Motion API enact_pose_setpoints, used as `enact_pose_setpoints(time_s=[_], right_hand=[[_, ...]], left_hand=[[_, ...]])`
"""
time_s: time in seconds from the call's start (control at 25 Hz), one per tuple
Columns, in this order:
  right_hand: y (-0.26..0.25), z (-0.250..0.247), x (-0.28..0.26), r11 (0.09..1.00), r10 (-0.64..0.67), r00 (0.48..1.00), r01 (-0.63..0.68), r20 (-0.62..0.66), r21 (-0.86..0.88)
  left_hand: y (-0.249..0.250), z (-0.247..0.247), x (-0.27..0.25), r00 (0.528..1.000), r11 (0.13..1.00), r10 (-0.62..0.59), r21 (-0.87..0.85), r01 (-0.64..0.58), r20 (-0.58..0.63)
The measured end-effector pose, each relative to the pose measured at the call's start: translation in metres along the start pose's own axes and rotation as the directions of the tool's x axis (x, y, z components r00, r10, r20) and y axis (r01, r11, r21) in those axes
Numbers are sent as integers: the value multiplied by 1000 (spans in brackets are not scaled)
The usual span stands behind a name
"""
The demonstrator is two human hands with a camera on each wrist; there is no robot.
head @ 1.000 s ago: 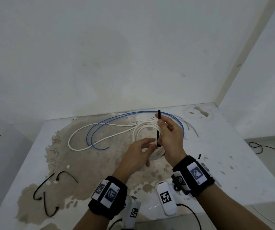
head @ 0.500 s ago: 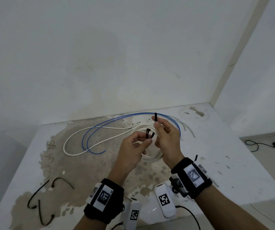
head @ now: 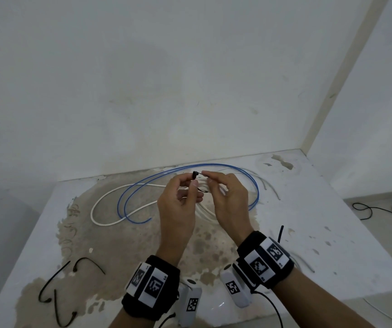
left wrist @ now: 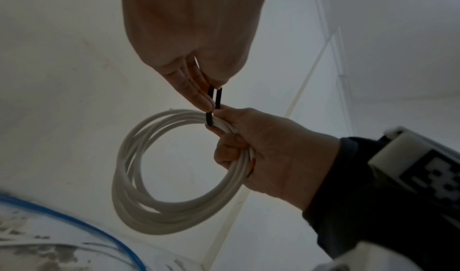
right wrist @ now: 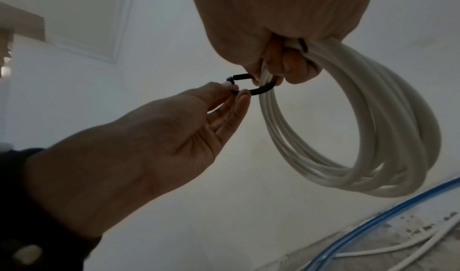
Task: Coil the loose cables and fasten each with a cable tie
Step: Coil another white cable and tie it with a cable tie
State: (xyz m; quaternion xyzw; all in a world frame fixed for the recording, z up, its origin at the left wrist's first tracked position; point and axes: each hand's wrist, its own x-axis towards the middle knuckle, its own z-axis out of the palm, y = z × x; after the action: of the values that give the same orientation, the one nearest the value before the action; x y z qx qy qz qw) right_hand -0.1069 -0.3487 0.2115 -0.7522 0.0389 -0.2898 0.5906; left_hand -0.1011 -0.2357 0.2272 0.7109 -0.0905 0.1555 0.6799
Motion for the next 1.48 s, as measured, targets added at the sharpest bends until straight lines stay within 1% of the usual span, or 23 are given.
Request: enact_pose_setpoints(time_s=[0.12,0.24,0.48,0.6,0.68,0.76,0.84,0.92,1.08,1.16,1.24,1.28,1.36,1.4,1.48], right_hand=[[1,0,-1,999,-47,999,47,7,-28],[1,0,-1,997,-57,998,57,-3,-42],[7,-4,0,995,-72,997,71,-6,-74],[10,-2,-2,997,-48,999,48,1,-56],[10,-2,-2,998,-35,999,35,-12,-53],[9,-3,-3,998,-31,999,30,-15,-60],[8,-3,-7,998,-43,999,43,7,-53],[8,-2,-10,999,-23,999,24,28,-21],[5,-5,-10,999,1,998,1,67,-35],[4,-7,-10,999,32,996,-32,85,-2],[8,-6,-12,997,73,993,-76,96,22],[9,-7,-12,995,88,991,-91,103,29],[10,-10,-11,990,120,984,-129,133,58],[9,-11,-11,982,153,975,-167,160,83],[5,-18,-9,946,229,944,-274,235,177]], left_hand=[[1,0,-1,1000,1000,14,0,-14,1],[2,-1,1,1000,1000,19,14,-19,20],[2,-5,6,994,986,77,145,-88,77],[2,-3,5,998,986,43,159,-50,51],[4,-4,7,998,983,50,177,-57,44],[5,-6,8,995,978,47,197,-63,86],[5,-8,8,991,977,11,208,-39,136],[6,-9,8,986,977,-23,212,-12,162],[10,-9,11,984,991,-97,104,82,149],[12,-8,12,984,993,-92,83,80,153],[13,-7,13,983,993,-77,97,62,165],[13,-8,14,983,992,-55,122,34,175],[12,-10,17,977,978,24,197,-67,212],[10,-11,19,970,968,45,230,-102,239],[8,-13,23,953,958,18,266,-103,303]])
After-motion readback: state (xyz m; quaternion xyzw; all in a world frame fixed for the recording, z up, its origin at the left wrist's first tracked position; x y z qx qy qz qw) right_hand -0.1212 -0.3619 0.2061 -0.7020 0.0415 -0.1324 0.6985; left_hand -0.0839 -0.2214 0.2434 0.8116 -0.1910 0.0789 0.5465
